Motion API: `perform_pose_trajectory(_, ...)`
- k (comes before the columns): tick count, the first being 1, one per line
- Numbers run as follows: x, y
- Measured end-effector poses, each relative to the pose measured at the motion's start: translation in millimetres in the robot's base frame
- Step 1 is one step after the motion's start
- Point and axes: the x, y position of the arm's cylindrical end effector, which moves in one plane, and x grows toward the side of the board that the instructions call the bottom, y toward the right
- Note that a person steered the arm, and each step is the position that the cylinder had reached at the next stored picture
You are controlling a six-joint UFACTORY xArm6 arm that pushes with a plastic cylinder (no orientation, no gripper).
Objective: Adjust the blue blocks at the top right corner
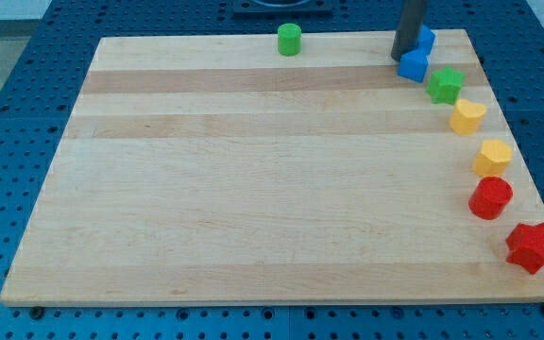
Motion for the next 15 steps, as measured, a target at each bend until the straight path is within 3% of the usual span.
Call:
perform_pose_trajectory(1,-7.8,3.1)
perform_pose_trajectory(3,-15.0,-49.5)
perform_pose_trajectory(4,2.5,-76.1)
perform_pose_trajectory(6,44.8,-54.2)
perform_pose_trajectory(8,44.7,-11.0)
perform_pose_trajectory(12,33.1,10.0)
perform_pose_trajectory(15,24.3,-25.2)
